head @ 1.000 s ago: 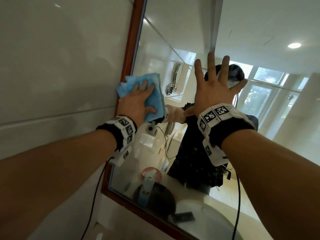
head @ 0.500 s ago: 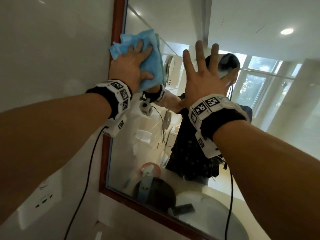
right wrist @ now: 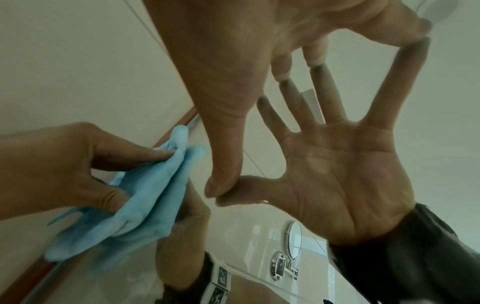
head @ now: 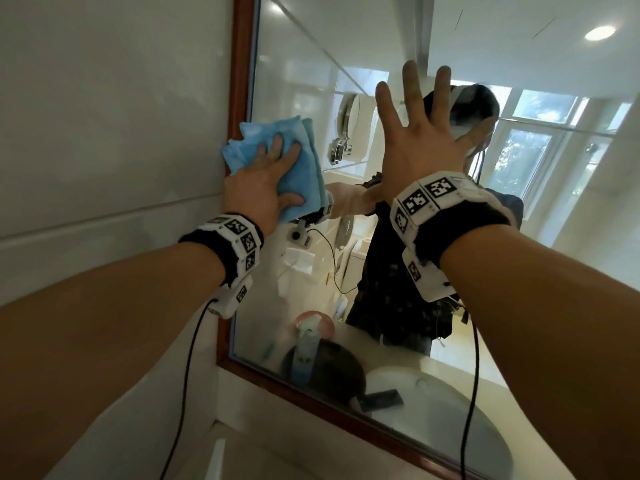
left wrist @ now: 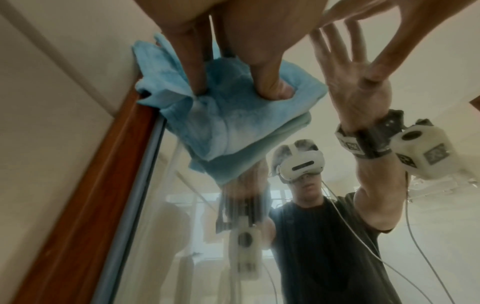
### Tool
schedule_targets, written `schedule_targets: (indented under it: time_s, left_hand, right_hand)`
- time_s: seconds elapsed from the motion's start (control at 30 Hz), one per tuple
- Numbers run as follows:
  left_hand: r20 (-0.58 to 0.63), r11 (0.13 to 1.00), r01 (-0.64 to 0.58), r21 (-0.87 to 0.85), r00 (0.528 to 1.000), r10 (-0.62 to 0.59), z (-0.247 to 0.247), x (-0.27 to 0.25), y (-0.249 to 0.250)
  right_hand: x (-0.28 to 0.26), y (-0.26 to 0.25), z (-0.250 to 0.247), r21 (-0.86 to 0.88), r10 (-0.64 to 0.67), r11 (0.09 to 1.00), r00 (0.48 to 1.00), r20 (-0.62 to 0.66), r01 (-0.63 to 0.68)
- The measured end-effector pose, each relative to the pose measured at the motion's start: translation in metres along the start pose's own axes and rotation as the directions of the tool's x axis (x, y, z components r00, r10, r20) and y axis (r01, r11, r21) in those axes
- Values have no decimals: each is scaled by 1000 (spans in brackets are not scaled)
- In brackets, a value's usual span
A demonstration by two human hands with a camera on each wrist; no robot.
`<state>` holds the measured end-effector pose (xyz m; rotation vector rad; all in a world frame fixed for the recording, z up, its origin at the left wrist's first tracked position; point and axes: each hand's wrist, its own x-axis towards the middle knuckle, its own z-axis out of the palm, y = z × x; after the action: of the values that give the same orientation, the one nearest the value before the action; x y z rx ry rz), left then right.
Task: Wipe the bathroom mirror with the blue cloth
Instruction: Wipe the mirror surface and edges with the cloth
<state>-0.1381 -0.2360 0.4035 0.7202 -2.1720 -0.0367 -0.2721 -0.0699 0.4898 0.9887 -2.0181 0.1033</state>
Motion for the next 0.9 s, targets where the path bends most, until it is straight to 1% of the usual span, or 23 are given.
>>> schedule_targets:
  time_s: [0.13,0.23,0.33,0.47,0.53,0.6,0.7,0.77,0.83,0.9]
  left_hand:
    - [23,1000,21,-4,1000,-21,8,-9,-2]
    - [38,1000,26,17,999,-27,10,-12,-1]
    - [72,997,29,68,997,-34,6,-13,1]
    - [116,988,-1,153,993,-17,-6,-8,5]
    - [105,988,-19,156,994,3,-14,-3,6]
    - [86,994,-22,103,996,13,-26,4,8]
    - [20,996,-20,85,1000,18,-47,26,17]
    - [-31,994,-23,104,999,26,-63,45,23]
    - [-39,986,-26,164,999,33,-75,59,26]
    - [-40,984,-26,176,999,34,-75,63,26]
  right_hand:
    - [-5,-6,8,-4,14,1000,999,-29,-14]
    - [-18,-18,18,36,8,999,998,-67,-5]
    - [-27,-24,22,76,-20,997,999,-25,22]
    - [-28,-24,22,37,-18,999,999,35,16]
    - [-27,-25,22,30,-21,999,998,62,19]
    - [-27,-26,20,28,-25,999,997,75,23]
    - [-26,-25,22,42,-25,999,997,73,22]
    - [-26,-25,23,41,-26,999,997,72,23]
    - [-26,-26,24,31,-21,999,997,72,19]
    - [-26,-26,24,27,-20,999,997,70,18]
